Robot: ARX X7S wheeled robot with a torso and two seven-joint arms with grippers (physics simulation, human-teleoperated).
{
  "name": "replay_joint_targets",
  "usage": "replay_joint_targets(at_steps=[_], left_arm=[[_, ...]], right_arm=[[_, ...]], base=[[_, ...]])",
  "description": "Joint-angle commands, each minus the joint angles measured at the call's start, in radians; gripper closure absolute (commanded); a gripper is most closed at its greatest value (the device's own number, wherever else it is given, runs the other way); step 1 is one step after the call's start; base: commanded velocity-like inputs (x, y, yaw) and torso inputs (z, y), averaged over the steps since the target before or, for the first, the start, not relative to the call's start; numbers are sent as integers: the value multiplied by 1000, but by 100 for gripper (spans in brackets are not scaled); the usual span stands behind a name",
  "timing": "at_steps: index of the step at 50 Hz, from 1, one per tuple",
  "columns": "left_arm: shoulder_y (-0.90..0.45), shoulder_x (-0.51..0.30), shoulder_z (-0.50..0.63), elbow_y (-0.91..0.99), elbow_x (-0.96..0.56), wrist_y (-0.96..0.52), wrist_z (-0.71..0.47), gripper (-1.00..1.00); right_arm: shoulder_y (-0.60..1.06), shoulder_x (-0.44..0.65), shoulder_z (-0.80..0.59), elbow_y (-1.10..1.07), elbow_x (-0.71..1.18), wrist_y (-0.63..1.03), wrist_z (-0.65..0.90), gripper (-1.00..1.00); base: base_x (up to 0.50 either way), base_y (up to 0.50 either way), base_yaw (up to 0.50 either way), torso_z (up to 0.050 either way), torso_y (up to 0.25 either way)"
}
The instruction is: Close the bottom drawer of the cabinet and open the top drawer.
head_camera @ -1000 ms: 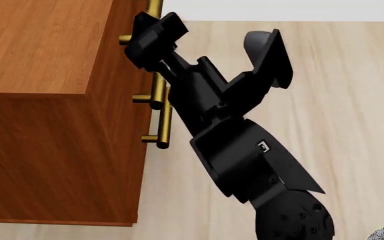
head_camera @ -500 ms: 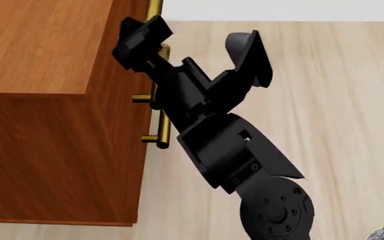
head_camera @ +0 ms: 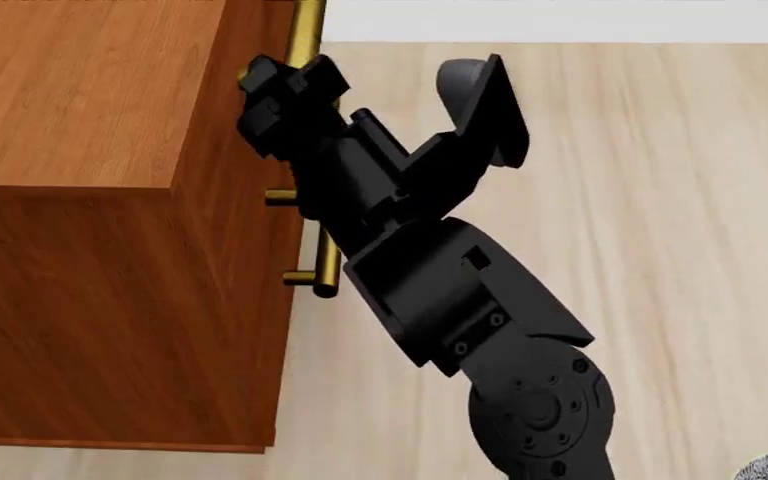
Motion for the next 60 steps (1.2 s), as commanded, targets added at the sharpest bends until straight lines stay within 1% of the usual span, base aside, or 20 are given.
replay_joint_targets(at_steps=[1,33,47,60], left_arm=[[2,-3,2,0,-1,5,-3,-100],[-16,-10,2,13,-34,-2,-33,-100],[-22,-11,8,12,-40,1,-38,-100],[-39,-9,18,10,-48,-2,-46,-100]], right_arm=[[1,-4,-31,3,-8,-7,8,100],[-29,19,52,-149,84,-105,189,100],[-32,47,90,-200,107,-144,216,100],[-49,108,132,-248,126,-159,221,100]], base=[[0,3,4,0,0],[-1,0,-1,0,2],[-2,0,-1,1,3],[0,0,-1,2,4]])
